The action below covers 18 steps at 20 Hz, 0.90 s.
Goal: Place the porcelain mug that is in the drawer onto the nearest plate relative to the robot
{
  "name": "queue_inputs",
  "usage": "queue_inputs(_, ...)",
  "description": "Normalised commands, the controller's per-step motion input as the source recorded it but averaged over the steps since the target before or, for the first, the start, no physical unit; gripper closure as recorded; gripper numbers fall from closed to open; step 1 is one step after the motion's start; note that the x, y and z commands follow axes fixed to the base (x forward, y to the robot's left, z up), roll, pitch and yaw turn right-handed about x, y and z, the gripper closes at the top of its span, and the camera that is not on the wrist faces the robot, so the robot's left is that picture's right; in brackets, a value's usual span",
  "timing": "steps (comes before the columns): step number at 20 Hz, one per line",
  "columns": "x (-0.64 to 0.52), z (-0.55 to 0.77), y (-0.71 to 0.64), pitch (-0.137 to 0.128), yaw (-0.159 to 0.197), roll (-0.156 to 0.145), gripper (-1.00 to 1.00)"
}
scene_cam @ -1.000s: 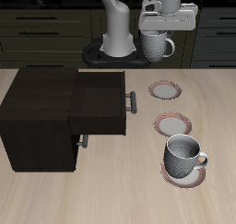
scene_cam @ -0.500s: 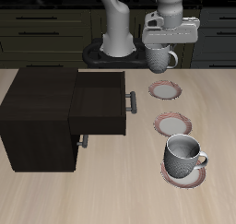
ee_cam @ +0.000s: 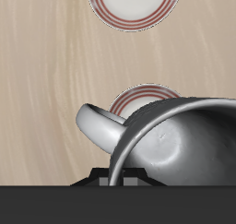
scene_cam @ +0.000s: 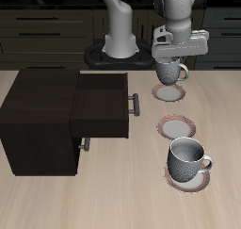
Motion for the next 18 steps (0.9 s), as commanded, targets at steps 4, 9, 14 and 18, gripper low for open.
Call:
queue_inputs(4,0.24,-0.4,0.04,0.084,0.0,-0.008,1.0)
queue_inputs(9,0.17,-0.39,0.01,0.062,0.004,0.0,1.0)
queue_inputs(14,-0.06,-0.33,0.01,0.109,-0.045,0.019,1.0)
queue_inputs(18,-0.17,-0.03,0.11,0.052,-0.038,0.074,-1.0)
